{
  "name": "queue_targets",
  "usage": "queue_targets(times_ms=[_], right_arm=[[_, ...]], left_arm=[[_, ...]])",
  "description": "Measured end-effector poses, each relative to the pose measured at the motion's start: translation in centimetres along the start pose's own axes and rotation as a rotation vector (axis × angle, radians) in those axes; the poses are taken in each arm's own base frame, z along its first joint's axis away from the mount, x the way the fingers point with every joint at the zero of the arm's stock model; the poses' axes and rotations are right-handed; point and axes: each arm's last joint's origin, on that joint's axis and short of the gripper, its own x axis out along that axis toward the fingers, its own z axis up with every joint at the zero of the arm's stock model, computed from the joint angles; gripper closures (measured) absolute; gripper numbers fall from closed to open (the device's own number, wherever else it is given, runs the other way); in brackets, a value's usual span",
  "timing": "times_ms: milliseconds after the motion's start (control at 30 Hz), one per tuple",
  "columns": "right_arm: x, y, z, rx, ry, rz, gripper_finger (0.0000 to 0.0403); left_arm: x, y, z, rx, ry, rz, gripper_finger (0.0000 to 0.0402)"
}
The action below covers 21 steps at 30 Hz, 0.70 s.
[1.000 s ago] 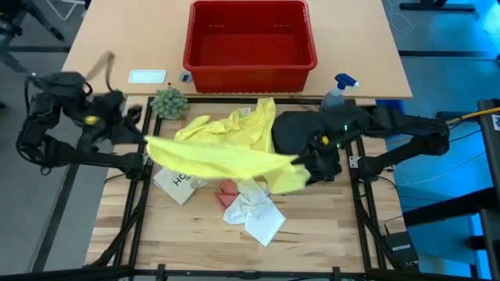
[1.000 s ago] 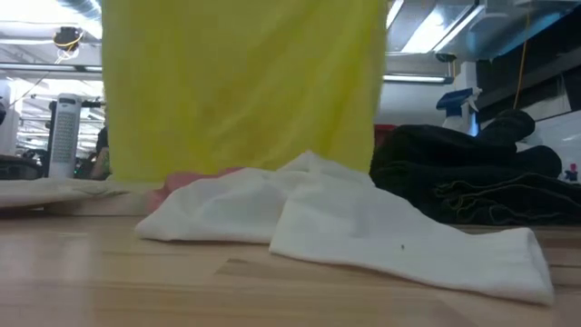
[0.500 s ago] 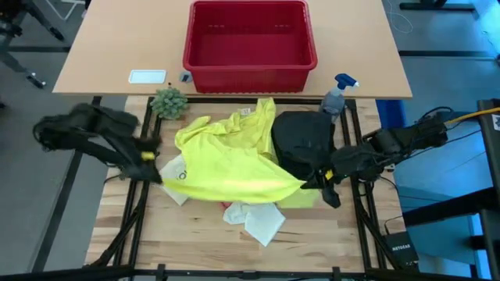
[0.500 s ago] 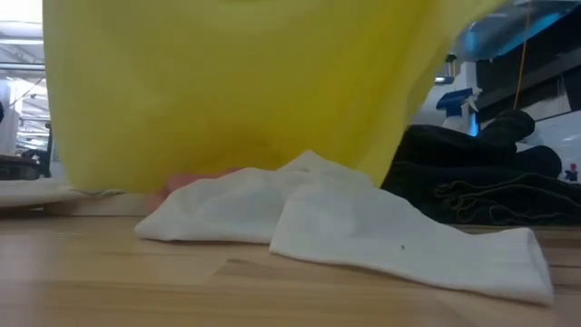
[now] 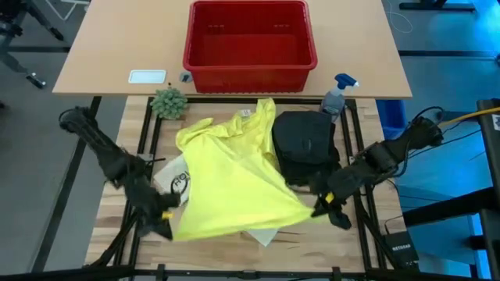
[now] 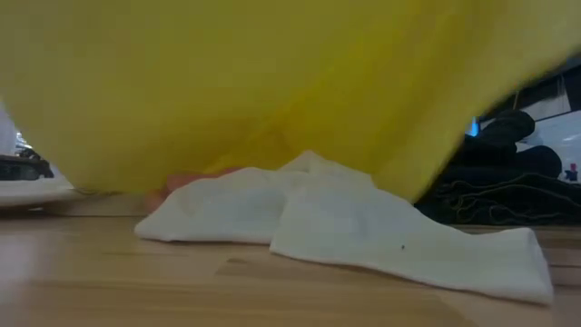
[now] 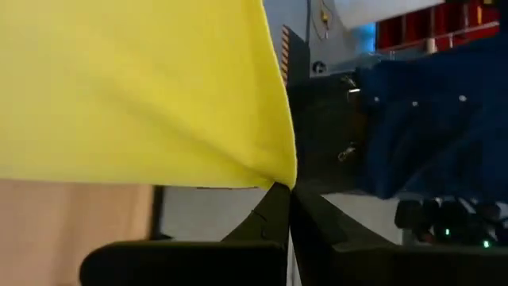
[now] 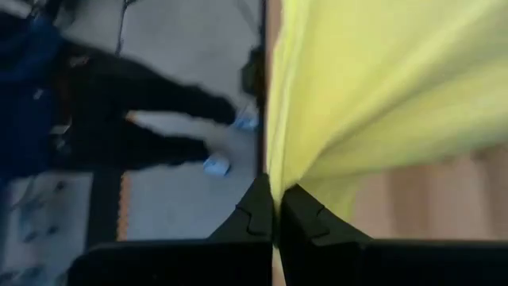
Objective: Fold laundry
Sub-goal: Fold the yellow shirt
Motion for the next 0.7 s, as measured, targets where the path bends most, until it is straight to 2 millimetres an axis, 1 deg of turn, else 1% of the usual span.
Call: queue_targets(times_ms=[100,200,267,367,467,533,633,700], right_arm=[[1.0,1.0,-0.2,-0.015,0.024,0.057,0.0403],[1.1,1.8,-0.2,-0.043,-0.061,0.032,0.0403],[0.4,2.0,0.1,-0.067,-0.163,-0.042,0.0403],[-1.6,2.4,1.0,-0.128,-0.354,-0.203,0.0403],[-4.0,2.8,2.1,-0.198,-0.546,-0.374,0.0403],[-5.6,2.6,3.2,-0.221,-0.644,-0.474,0.0403],[-8.1,2.0,4.7,-0.253,-0.729,-0.582,0.0403],[-9.9,1.4,5.8,-0.266,-0.769,-0.643,0.0403]], left_arm=[[1.7,-1.8,-1.5,-0.008,-0.066,-0.108,0.0401],[2.3,-3.8,-2.6,0.031,-0.231,-0.215,0.0401],[1.7,-5.4,-2.7,0.112,-0.395,-0.254,0.0401],[-0.1,-7.7,-2.2,0.289,-0.642,-0.241,0.0401],[-2.7,-9.5,-1.2,0.486,-0.862,-0.127,0.0401],[-4.7,-10.7,-0.3,0.604,-1.008,0.007,0.0401],[-7.9,-12.2,1.3,0.723,-1.207,0.296,0.0401],[-10.1,-12.9,2.4,0.742,-1.298,0.556,0.0401]])
